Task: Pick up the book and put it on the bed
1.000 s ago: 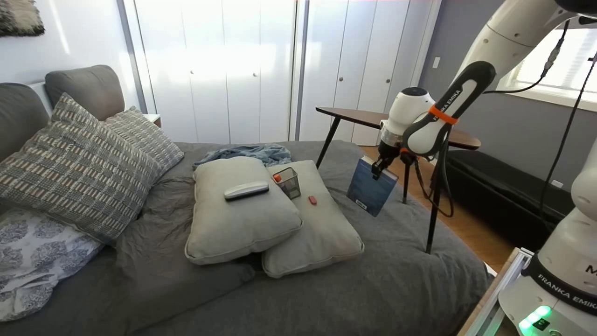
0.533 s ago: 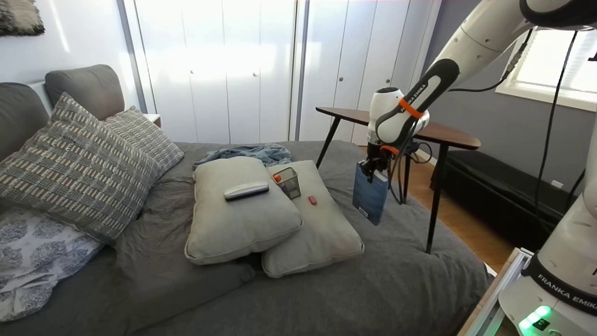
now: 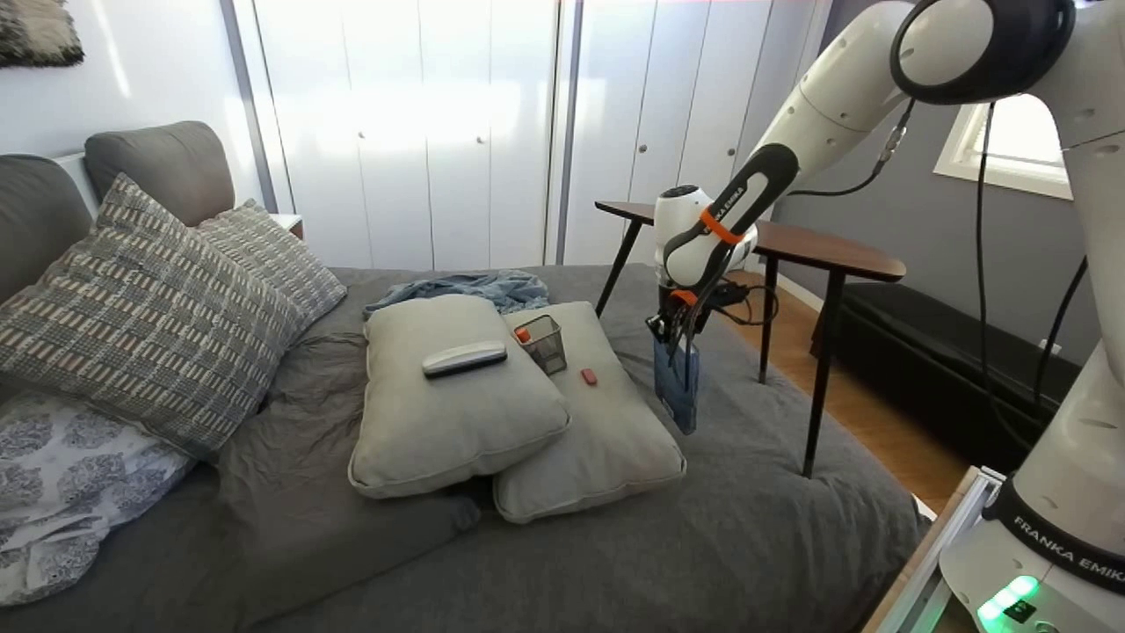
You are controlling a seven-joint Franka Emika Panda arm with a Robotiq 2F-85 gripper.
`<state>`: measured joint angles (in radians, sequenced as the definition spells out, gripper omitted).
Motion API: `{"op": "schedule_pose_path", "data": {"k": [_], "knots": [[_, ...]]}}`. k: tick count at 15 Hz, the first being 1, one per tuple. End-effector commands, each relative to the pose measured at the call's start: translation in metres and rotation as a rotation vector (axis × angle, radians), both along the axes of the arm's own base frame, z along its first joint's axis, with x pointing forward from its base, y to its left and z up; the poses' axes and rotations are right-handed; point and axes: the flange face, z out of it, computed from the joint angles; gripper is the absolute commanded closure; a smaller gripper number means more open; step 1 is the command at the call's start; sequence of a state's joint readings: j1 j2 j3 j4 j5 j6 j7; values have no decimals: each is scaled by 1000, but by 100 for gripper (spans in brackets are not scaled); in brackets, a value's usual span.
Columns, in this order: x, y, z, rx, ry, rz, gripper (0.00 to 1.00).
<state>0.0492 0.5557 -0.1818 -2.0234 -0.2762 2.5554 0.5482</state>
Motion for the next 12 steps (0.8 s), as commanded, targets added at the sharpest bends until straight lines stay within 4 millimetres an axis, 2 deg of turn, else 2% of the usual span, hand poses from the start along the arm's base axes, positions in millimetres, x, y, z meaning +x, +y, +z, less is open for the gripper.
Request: {"op": "schedule_pose_path", "data": {"k": [1,9,12], "knots": [[31,10,-1,-72,-30,-46,89],[81,-15,-7,-96,-91,-16,89],[94,-18,-20,-56,-69,-5,89]]}}
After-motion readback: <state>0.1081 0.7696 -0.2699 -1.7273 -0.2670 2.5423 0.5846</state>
